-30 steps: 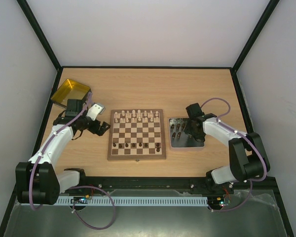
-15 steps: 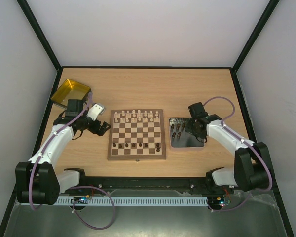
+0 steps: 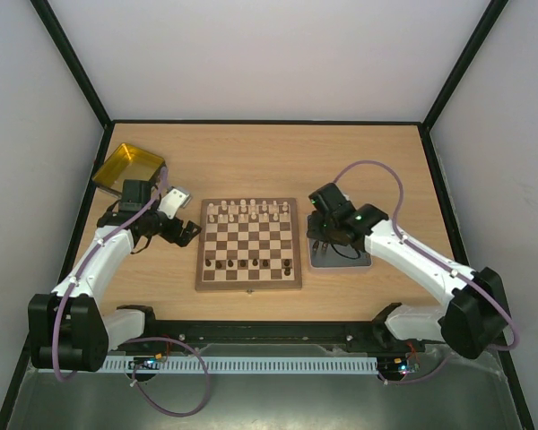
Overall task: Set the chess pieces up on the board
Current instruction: Pick up the chess piece from the storage box, then place the chess piece on the chessboard, then adjust the chess piece on the chessboard.
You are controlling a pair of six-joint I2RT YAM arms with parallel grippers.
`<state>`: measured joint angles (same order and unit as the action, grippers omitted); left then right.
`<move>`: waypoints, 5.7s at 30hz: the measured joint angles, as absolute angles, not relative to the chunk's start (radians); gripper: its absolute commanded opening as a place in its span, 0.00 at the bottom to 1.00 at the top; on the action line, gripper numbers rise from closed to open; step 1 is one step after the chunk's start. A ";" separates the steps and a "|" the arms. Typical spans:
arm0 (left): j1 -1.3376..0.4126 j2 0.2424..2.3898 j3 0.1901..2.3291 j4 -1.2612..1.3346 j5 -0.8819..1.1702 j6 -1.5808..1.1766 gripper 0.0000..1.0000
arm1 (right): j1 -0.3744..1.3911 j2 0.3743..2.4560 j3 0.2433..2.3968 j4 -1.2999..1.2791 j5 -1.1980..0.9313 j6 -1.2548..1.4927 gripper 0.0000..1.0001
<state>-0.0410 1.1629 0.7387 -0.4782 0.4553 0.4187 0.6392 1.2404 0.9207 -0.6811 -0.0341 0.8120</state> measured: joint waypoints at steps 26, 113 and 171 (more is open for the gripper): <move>-0.041 1.163 0.739 -0.478 0.445 0.419 1.00 | 0.992 1.618 1.146 -0.733 0.034 0.774 0.06; -0.041 1.161 0.739 -0.477 0.443 0.419 1.00 | 1.010 1.629 1.147 -0.714 0.109 0.774 0.39; -0.353 1.111 0.734 -0.650 0.498 0.616 0.49 | 0.873 1.475 1.108 -0.705 0.014 0.666 0.36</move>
